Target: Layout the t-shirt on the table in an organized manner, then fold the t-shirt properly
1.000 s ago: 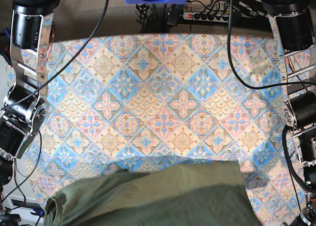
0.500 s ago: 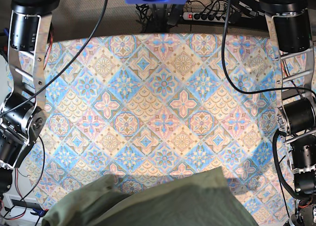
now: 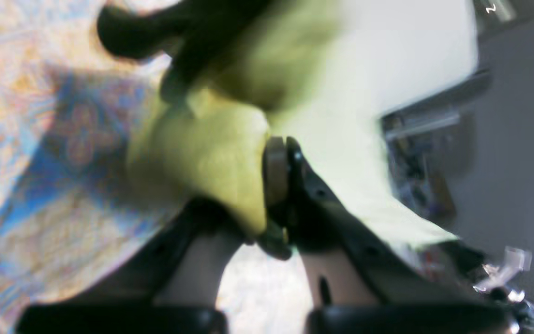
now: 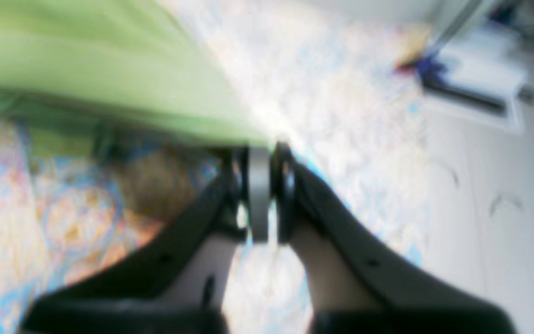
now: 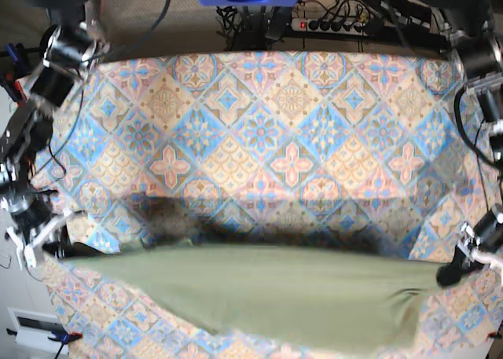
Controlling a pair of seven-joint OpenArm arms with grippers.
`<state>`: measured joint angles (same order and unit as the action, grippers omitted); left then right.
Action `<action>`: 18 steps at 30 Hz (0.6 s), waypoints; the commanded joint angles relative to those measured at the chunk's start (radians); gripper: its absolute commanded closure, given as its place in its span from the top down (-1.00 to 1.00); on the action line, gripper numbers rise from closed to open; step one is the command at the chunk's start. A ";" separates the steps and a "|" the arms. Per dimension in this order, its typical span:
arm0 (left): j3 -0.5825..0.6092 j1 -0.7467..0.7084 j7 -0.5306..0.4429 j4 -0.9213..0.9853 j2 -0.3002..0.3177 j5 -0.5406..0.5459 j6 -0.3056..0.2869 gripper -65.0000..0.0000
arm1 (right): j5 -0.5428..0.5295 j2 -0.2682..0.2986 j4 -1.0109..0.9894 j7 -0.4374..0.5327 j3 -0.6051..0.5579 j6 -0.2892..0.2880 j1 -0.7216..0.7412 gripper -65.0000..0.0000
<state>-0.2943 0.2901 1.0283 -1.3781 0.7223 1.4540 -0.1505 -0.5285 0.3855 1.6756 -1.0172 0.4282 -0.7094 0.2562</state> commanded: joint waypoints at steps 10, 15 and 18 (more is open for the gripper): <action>-0.262 -0.621 -0.024 -0.166 -0.085 0.030 -0.002 -1.00 | -0.071 0.025 0.188 -0.044 0.022 0.011 -0.390 -0.97; -0.316 -0.773 -0.024 -0.160 -0.129 0.030 -0.002 -1.00 | -0.069 0.023 0.188 -0.131 0.022 0.011 -0.518 -0.97; -0.316 -0.829 -0.024 -0.160 -0.143 0.003 -0.002 -1.00 | -0.068 0.023 0.188 -0.147 0.022 0.011 -0.593 -0.97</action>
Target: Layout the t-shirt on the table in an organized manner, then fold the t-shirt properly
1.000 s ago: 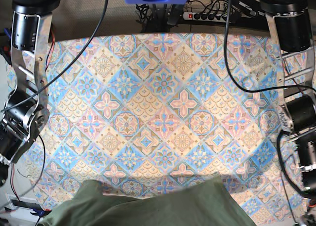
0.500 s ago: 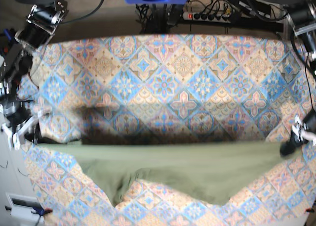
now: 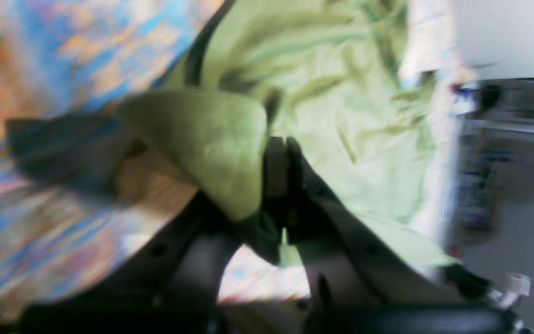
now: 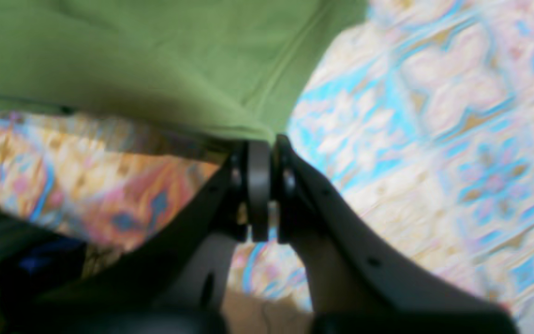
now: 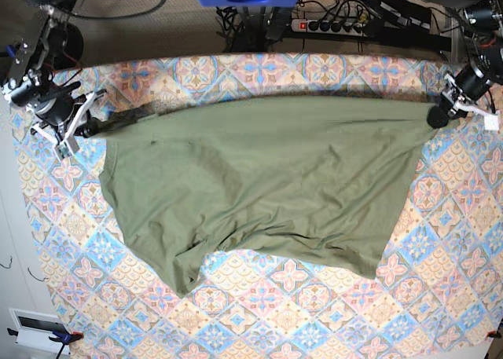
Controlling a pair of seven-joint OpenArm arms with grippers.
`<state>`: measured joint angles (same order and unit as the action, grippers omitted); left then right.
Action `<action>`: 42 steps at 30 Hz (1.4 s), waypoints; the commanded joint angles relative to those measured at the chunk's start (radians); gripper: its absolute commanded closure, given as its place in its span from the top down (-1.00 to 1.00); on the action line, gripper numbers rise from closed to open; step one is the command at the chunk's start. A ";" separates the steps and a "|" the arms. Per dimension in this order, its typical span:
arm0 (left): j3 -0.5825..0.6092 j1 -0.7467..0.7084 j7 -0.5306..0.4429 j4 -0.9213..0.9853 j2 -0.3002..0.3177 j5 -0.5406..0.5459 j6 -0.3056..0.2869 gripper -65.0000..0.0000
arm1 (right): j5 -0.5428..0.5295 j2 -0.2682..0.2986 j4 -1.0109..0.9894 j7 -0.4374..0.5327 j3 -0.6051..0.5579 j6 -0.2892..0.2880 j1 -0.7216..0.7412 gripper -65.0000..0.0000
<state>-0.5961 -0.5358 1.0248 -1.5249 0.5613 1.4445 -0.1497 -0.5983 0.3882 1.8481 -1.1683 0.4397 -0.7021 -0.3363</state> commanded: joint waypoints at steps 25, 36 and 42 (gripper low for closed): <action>-0.126 -0.063 0.121 -0.197 0.010 -0.138 -0.003 0.31 | 0.134 0.022 0.084 0.003 0.141 0.004 -0.180 -0.39; -0.080 0.354 0.121 -0.165 0.010 -0.190 0.003 0.32 | 0.134 0.016 0.083 0.003 0.241 0.004 -0.082 -0.39; 0.218 0.738 0.104 0.148 -0.031 -0.400 0.005 0.31 | 0.134 -0.002 0.075 0.001 0.176 0.004 0.056 -0.39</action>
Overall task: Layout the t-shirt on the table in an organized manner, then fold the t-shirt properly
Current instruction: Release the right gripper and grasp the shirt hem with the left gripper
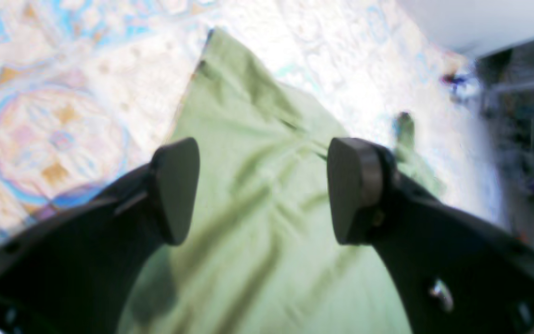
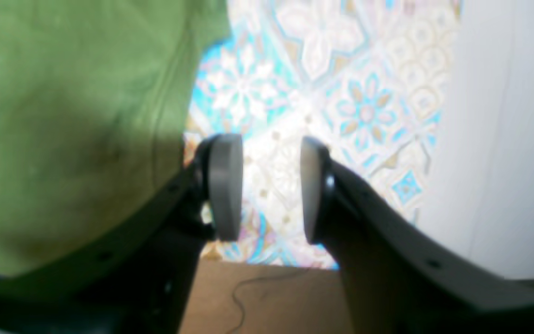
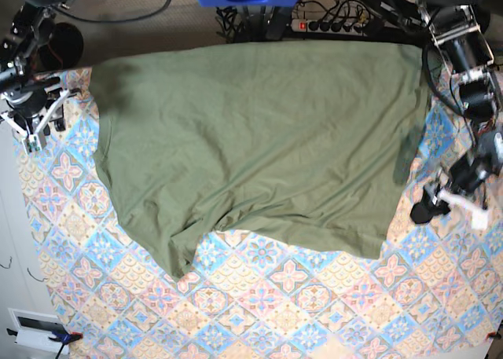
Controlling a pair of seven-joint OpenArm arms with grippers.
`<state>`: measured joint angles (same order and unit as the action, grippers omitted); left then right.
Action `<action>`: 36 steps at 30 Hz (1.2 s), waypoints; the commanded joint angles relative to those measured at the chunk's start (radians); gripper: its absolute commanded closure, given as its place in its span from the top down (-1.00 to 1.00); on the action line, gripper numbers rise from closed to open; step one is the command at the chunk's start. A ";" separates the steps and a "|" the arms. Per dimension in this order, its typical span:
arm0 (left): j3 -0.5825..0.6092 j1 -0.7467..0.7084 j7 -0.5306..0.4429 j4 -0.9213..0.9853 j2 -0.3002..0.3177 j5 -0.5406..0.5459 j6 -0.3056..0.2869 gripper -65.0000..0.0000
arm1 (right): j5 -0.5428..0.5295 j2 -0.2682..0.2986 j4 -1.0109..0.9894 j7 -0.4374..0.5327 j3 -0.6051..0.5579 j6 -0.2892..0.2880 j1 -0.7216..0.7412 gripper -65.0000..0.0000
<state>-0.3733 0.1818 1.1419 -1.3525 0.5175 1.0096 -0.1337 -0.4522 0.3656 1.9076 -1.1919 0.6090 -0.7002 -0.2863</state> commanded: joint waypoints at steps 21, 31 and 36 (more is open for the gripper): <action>0.285 0.318 -0.507 0.508 -0.155 -0.355 -0.011 0.31 | -0.009 0.016 -0.041 0.027 -0.079 0.002 0.143 -0.40; 0.282 0.319 -0.641 0.647 -0.158 -0.406 -0.010 0.31 | -0.009 0.016 -0.041 0.027 -0.084 0.002 0.154 -0.40; 0.287 0.318 -0.673 0.660 -0.181 -0.409 -0.010 0.31 | -0.010 0.014 -0.041 0.027 -0.082 0.002 0.154 -0.40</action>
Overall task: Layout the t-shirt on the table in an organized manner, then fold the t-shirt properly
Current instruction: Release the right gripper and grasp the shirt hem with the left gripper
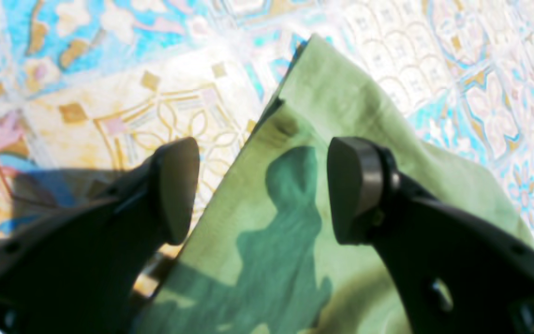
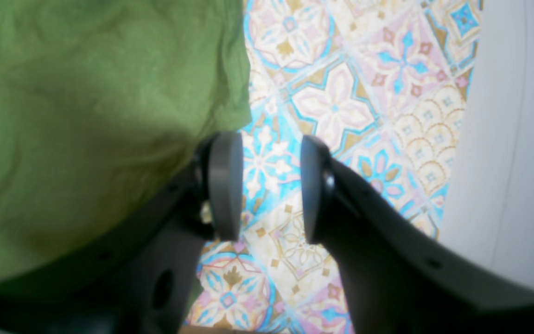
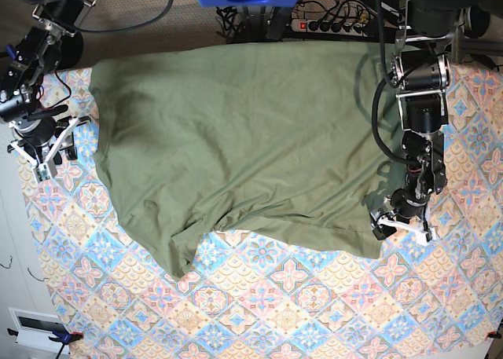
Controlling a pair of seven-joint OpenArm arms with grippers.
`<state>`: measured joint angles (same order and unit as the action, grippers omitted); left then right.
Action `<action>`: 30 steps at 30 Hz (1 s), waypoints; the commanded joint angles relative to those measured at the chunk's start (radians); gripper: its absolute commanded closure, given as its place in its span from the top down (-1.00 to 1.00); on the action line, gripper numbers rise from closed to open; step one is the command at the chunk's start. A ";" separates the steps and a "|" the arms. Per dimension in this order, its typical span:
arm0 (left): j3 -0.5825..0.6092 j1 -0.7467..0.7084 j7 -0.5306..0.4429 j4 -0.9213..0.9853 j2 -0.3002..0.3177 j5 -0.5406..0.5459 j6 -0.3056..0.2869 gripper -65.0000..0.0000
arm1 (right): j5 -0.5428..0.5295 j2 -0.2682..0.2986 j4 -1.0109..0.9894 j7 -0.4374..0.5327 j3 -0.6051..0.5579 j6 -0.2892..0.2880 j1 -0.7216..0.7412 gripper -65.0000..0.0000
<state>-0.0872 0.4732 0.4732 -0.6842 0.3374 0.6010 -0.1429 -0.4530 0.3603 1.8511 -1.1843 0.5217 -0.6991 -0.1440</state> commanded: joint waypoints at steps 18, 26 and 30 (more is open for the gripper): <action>0.111 0.088 0.031 -0.062 -0.042 0.013 -0.005 -1.00 | -0.011 -0.043 0.019 0.019 0.008 0.001 0.008 -0.40; 0.109 0.052 0.174 -0.243 0.048 0.012 -0.002 -0.95 | -0.011 -0.048 0.019 0.019 0.005 0.001 0.010 -0.40; -0.004 -0.034 0.239 -0.269 0.119 0.006 -0.002 -0.95 | -0.011 -0.048 0.019 0.019 0.002 0.001 0.010 -0.40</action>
<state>-0.0788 0.4149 0.7319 -0.9356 0.4274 0.6067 -0.1471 -0.4519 0.2966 1.8523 -1.1828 0.5198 -0.6991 -0.1444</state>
